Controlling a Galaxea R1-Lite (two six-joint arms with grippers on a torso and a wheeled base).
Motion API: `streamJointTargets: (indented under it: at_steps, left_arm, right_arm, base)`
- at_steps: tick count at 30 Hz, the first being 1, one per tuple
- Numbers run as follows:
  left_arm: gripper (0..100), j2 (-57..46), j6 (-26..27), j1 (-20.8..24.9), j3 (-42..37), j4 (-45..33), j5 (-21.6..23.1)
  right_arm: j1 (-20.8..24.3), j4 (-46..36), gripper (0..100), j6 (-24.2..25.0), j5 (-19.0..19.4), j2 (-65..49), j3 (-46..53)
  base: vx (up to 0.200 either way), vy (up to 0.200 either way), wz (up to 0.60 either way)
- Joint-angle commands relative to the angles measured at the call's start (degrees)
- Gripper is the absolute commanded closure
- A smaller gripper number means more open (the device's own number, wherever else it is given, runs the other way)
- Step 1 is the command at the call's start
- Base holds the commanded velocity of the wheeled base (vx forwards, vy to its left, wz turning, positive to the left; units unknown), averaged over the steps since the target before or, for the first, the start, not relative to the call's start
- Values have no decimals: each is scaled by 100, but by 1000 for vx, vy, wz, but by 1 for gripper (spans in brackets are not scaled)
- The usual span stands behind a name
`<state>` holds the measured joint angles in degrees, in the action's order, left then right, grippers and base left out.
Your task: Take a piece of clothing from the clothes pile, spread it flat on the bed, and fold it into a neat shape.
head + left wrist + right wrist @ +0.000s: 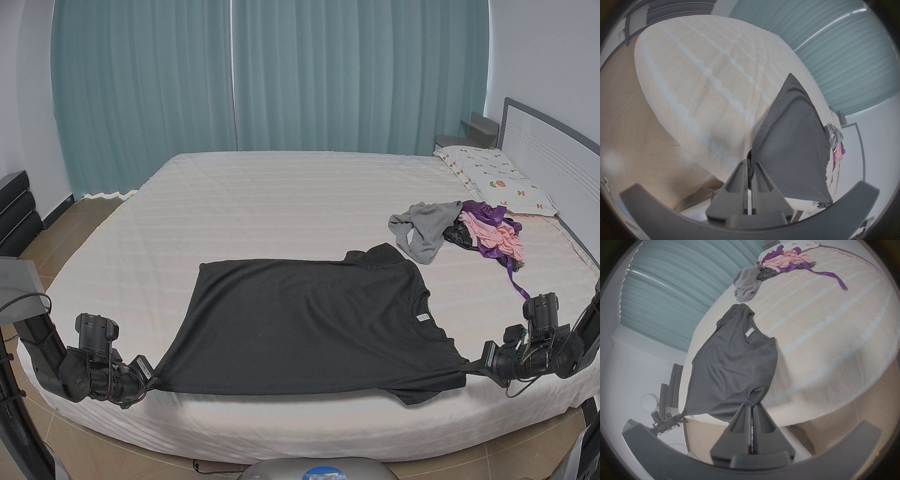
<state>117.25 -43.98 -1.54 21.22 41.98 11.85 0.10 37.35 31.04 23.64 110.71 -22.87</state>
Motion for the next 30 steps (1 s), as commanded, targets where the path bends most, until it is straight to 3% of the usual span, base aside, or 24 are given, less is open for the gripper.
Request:
streamJointTargets:
  at_steps: [1, 5, 11, 17, 27, 28, 30]
  left_arm:
    - [100, -123, 329, -13, -101, -252, 2]
    - [100, -123, 522, -13, -145, -340, 2]
    - [100, -132, 865, -31, -145, -700, 2]
    - [100, -123, 935, 4, -145, -876, -7]
    - [100, -79, 944, 39, -154, -964, -7]
    - [100, -71, 971, 57, -154, -964, -7]
    - [100, -62, 1032, 74, -162, -964, -7]
  right_arm:
    - [-36, 0, 100, -212, -35, -85, 389]
    - [-36, -26, 100, -370, -52, -112, 494]
    - [-71, -685, 100, -660, -79, -287, 529]
    - [-71, -668, 100, -1135, -79, 29, 626]
    - [8, -510, 100, -1443, -202, 750, 538]
    - [8, -343, 0, -1487, -202, 855, 547]
    - [8, -79, 0, -1487, -210, 943, 529]
  base:
    - [0, 0, 0]
    - [0, 0, 0]
    - [0, 0, 0]
    - [0, 0, 0]
    - [0, 0, 0]
    - [0, 0, 0]
    - [0, 0, 0]
